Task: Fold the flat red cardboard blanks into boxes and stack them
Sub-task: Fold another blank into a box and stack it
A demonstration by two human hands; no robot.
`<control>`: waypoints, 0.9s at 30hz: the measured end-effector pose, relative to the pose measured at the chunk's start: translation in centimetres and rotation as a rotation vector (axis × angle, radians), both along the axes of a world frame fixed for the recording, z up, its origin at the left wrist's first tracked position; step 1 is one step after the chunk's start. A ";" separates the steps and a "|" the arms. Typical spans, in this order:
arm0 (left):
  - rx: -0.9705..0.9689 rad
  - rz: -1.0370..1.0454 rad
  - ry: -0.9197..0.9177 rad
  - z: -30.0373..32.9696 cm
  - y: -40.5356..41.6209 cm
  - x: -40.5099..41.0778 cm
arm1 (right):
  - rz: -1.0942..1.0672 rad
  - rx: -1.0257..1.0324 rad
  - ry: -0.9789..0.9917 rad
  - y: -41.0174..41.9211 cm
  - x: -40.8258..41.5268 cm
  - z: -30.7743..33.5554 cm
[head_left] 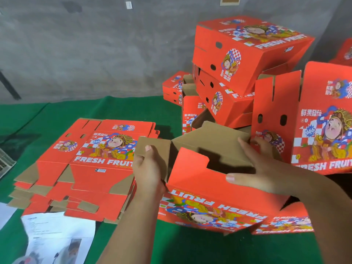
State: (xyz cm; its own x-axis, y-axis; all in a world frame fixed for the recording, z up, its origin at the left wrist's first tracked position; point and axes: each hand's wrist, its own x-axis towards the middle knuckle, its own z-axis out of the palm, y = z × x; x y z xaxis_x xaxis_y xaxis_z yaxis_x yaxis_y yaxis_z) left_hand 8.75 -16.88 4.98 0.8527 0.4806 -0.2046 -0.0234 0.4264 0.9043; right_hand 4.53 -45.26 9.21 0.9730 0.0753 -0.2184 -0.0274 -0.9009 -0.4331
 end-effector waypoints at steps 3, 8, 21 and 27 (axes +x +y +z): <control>0.220 0.037 -0.022 -0.8 2.7 0.0 | 0.013 -0.332 -0.141 1.9 0.2 -0.5; 0.753 -0.025 -0.183 -1.8 5.5 -0.7 | -0.050 -0.341 -0.305 4.6 0.3 -3.8; 1.737 -0.739 -0.028 -2.1 6.0 -0.7 | -0.382 -0.165 -0.620 7.4 -0.4 -7.8; 1.869 -0.652 0.147 -2.1 4.4 1.6 | -0.406 -0.078 -0.874 7.6 -0.9 -7.3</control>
